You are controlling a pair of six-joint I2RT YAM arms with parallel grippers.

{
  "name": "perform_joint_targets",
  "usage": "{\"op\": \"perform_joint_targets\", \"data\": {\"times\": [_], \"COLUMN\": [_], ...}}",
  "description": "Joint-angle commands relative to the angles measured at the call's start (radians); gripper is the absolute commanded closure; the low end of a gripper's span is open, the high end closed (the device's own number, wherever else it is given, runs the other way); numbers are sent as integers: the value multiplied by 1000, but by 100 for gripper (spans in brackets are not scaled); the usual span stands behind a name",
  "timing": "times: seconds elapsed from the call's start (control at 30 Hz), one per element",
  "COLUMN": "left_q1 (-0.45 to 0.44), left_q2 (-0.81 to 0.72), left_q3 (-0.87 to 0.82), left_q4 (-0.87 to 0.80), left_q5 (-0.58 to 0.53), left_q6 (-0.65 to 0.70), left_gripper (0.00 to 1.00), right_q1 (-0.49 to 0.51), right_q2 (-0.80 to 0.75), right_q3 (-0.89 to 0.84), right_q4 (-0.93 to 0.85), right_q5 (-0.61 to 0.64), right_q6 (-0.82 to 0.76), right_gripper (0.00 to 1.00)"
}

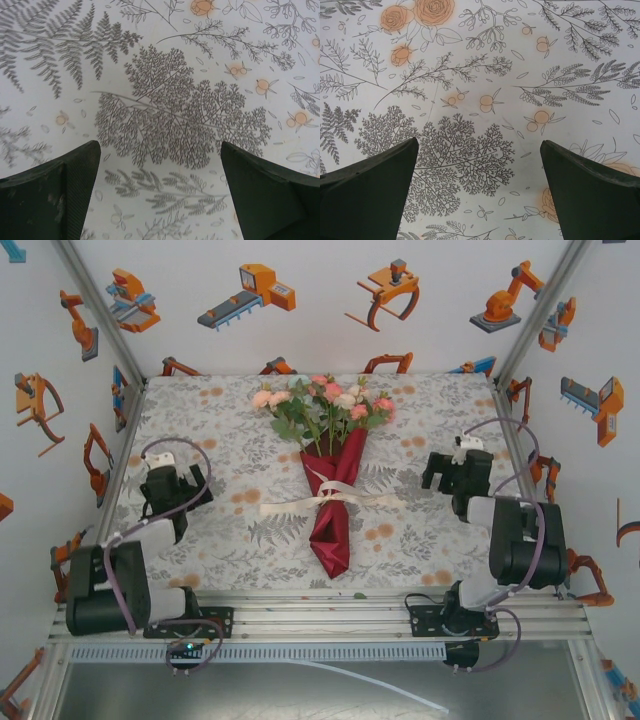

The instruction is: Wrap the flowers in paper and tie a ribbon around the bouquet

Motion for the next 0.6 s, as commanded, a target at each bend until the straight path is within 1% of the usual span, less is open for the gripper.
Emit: {"op": "perform_joint_targets", "data": {"times": [0.0, 0.03, 0.07, 0.1, 0.13, 0.17, 0.2, 0.27, 0.3, 0.33, 0.37, 0.4, 0.43, 0.47, 0.5, 0.53, 0.57], "left_q1": [10, 11, 11, 14, 13, 1, -12, -17, -18, -29, -30, -28, -29, -30, -29, -29, -30], "left_q2": [83, 107, 124, 145, 159, 164, 180, 166, 173, 186, 229, 222, 188, 211, 222, 201, 199], "left_q3": [104, 109, 106, 99, 101, 114, 105, 97, 66, 23, -16, -5, 20, 2, -5, 12, 11], "left_q4": [92, 129, 160, 193, 207, 174, 216, 207, 274, 340, 494, 456, 341, 427, 458, 383, 385], "left_q5": [104, 141, 162, 164, 182, 211, 214, 198, 192, 156, 157, 162, 154, 158, 158, 153, 152], "left_q6": [58, 89, 106, 103, 110, 138, 156, 159, 157, 155, 156, 155, 155, 155, 154, 155, 155], "left_gripper": [3, 3, 3, 3, 3, 3, 3, 3, 3, 3, 3, 3, 3, 3, 3, 3, 3], "right_q1": [10, 21, 20, 29, 27, 28, 29, 28, 28, 29, 29, 28, 29, 29, 29, 29, 29], "right_q2": [-28, 33, -11, -2, 7, -3, 3, 1, 0, 0, 1, 0, 0, 1, 1, 1, 1], "right_q3": [-101, -165, -156, -137, -134, -122, -118, -124, -123, -125, -124, -123, -123, -124, -123, -123, -124], "right_q4": [243, 461, 348, 338, 346, 300, 311, 320, 317, 318, 317, 318, 318, 318, 318, 317, 317], "right_q5": [2, -26, -21, 3, -4, 64, 80, 78, 78, 78, 79, 78, 78, 78, 78, 78, 78], "right_q6": [-39, -37, -54, -55, -44, -28, -22, -22, -20, -21, -22, -22, -22, -21, -22, -21, -21], "right_gripper": [0, 1, 1, 1, 1, 1, 1, 1, 1, 1, 1, 1, 1, 1, 1, 1, 1]}}
